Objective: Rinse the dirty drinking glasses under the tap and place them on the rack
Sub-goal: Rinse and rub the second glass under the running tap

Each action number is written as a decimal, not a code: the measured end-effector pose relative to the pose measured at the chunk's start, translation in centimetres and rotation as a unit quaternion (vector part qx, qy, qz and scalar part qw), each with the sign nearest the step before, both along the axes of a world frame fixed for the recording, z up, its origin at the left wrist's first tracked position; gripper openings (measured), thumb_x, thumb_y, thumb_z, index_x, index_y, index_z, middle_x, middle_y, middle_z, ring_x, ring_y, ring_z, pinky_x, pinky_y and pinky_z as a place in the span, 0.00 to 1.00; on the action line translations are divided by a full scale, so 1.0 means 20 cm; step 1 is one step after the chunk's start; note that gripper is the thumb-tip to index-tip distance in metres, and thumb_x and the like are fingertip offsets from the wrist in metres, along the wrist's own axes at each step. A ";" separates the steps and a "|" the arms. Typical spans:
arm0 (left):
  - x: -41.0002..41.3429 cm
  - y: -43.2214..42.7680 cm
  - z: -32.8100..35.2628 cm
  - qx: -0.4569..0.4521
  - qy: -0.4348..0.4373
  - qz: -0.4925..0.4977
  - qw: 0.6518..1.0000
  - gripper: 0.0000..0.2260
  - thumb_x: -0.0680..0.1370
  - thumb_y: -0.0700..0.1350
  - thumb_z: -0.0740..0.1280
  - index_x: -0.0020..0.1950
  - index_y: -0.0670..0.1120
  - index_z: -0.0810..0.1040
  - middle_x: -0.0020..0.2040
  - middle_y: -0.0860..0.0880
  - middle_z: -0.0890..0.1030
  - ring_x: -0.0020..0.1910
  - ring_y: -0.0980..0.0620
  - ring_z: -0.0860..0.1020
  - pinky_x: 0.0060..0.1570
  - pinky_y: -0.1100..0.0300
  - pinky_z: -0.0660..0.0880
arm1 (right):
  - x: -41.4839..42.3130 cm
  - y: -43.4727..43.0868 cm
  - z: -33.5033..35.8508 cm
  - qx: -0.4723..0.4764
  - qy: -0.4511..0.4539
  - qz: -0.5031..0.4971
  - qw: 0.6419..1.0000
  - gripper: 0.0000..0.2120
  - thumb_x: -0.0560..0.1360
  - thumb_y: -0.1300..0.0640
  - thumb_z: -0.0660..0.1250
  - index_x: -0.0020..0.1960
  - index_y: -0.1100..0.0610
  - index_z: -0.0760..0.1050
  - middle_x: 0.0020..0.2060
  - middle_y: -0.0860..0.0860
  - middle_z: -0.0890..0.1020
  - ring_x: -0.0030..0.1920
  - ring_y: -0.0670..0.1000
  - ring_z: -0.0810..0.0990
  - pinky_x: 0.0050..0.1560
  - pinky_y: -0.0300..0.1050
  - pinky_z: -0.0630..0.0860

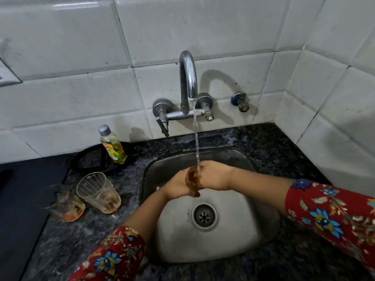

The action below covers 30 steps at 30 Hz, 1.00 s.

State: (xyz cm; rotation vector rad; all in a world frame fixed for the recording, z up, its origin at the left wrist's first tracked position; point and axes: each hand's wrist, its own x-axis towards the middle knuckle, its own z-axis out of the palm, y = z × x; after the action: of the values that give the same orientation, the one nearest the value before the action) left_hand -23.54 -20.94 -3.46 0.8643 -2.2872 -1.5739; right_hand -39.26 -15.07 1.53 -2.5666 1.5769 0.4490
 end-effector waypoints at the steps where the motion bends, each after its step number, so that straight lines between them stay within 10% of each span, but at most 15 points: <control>1: 0.00 -0.01 0.01 0.007 -0.015 -0.008 1.000 0.34 0.63 0.31 0.76 0.66 0.47 0.72 0.58 0.56 0.77 0.55 0.67 0.76 0.56 0.73 0.71 | 0.00 0.01 0.02 0.007 -0.055 -0.027 0.998 0.08 0.75 0.57 0.64 0.52 0.55 0.78 0.50 0.50 0.81 0.49 0.51 0.78 0.50 0.43 0.73; 5: -0.04 0.05 0.00 -0.091 -0.066 0.121 0.986 0.21 0.59 0.40 0.74 0.50 0.52 0.77 0.48 0.54 0.82 0.48 0.55 0.80 0.51 0.49 0.79 | 0.10 0.04 -0.05 0.077 -0.154 -0.214 0.961 0.07 0.74 0.66 0.59 0.40 0.58 0.73 0.48 0.57 0.80 0.45 0.55 0.76 0.44 0.45 0.71; 9: -0.02 0.13 0.01 -0.241 -0.187 0.150 0.941 0.16 0.64 0.47 0.72 0.47 0.52 0.70 0.47 0.53 0.78 0.47 0.50 0.78 0.38 0.55 0.74 | 0.19 0.09 -0.09 0.239 -0.538 -0.414 0.694 0.12 0.74 0.70 0.55 0.40 0.57 0.72 0.36 0.52 0.71 0.36 0.46 0.70 0.34 0.36 0.66; 14: 0.06 0.12 0.07 -0.383 -0.336 0.030 0.860 0.18 0.71 0.44 0.68 0.60 0.49 0.69 0.56 0.48 0.76 0.57 0.44 0.74 0.45 0.51 0.73 | 0.17 0.17 -0.11 0.369 -0.664 -0.480 0.439 0.17 0.77 0.70 0.58 0.55 0.53 0.78 0.45 0.49 0.82 0.54 0.48 0.78 0.60 0.49 0.73; 20: 0.12 0.10 0.17 -0.427 -0.437 -0.052 0.790 0.23 0.68 0.47 0.74 0.62 0.50 0.74 0.57 0.48 0.79 0.57 0.46 0.76 0.47 0.53 0.73 | 0.18 0.24 -0.17 0.352 -0.717 -0.534 0.277 0.09 0.74 0.68 0.63 0.50 0.59 0.80 0.40 0.53 0.86 0.46 0.50 0.82 0.38 0.39 0.81; 22: 0.14 0.09 0.18 -0.425 -0.426 -0.047 0.797 0.23 0.67 0.47 0.74 0.61 0.51 0.74 0.56 0.49 0.79 0.57 0.46 0.76 0.44 0.55 0.71 | 0.18 0.26 -0.19 0.344 -0.735 -0.512 0.281 0.09 0.76 0.67 0.63 0.52 0.59 0.79 0.41 0.52 0.86 0.43 0.48 0.84 0.37 0.39 0.81; 24: 0.16 0.09 0.16 -0.389 -0.390 -0.023 0.834 0.22 0.65 0.49 0.75 0.57 0.50 0.74 0.54 0.49 0.80 0.55 0.46 0.77 0.44 0.55 0.73 | 0.18 0.26 -0.18 0.318 -0.737 -0.466 0.372 0.11 0.76 0.66 0.63 0.57 0.58 0.77 0.45 0.50 0.86 0.45 0.48 0.84 0.44 0.42 0.81; 28: 0.13 0.09 0.06 -0.204 -0.235 0.056 0.949 0.24 0.62 0.44 0.79 0.53 0.46 0.73 0.51 0.47 0.80 0.50 0.46 0.79 0.45 0.55 0.75 | 0.15 0.22 -0.10 0.289 -0.630 -0.330 0.641 0.18 0.77 0.67 0.62 0.65 0.56 0.72 0.56 0.49 0.80 0.58 0.47 0.78 0.47 0.40 0.79; 30: 0.11 0.09 0.04 -0.065 -0.113 0.064 0.989 0.26 0.62 0.37 0.79 0.57 0.42 0.74 0.51 0.46 0.79 0.50 0.49 0.78 0.46 0.57 0.74 | 0.10 0.17 -0.05 0.213 -0.470 -0.211 0.830 0.17 0.78 0.66 0.60 0.65 0.56 0.73 0.58 0.49 0.79 0.57 0.45 0.77 0.44 0.33 0.78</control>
State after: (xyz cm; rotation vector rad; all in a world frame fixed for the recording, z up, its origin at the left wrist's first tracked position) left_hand -21.37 -19.18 -2.65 1.1810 -2.3975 -1.3163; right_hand -37.34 -11.66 0.49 -1.5736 1.3414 -0.4209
